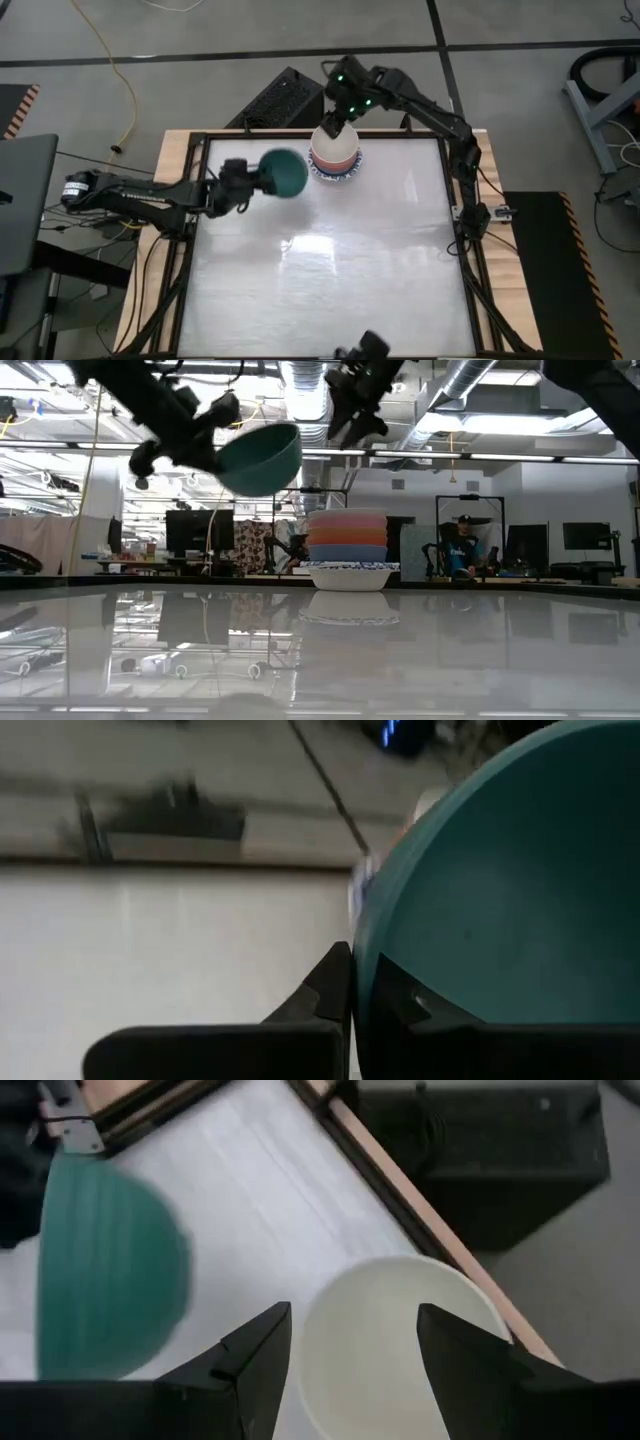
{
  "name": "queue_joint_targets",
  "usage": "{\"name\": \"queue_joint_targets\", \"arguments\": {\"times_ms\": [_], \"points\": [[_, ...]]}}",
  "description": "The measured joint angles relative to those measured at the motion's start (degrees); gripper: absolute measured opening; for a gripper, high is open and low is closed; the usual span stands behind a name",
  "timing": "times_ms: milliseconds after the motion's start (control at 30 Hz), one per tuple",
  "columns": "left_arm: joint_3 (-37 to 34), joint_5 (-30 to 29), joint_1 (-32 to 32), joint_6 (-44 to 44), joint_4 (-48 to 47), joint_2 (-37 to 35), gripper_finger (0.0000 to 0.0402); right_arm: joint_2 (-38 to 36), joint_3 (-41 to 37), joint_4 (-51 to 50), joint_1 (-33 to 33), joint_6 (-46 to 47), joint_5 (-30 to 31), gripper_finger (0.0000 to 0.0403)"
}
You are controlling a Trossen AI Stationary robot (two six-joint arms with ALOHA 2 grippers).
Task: Nest bowls inside each other
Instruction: Stack the green bowl on top of the white bowl
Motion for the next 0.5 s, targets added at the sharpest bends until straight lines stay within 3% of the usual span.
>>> {"name": "queue_joint_targets", "arguments": {"times_ms": [100, 300, 500], "points": [[3.2, -4.3, 2.4, 11.0, 3.3, 0.0, 0.0, 0.0, 0.0, 3.0, 4.0, -1.4, 7.0, 0.0239], [8.2, -13.2, 6.2, 27.6, 7.6, 0.0, 0.0, 0.0, -0.1, 9.7, 11.3, -8.1, 29.7, 0.0234], [8.7, -12.4, 8.6, 42.7, 20.1, 0.0, 0.0, -0.1, -0.1, 21.8, 16.6, -15.4, 40.1, 0.0226]]}}
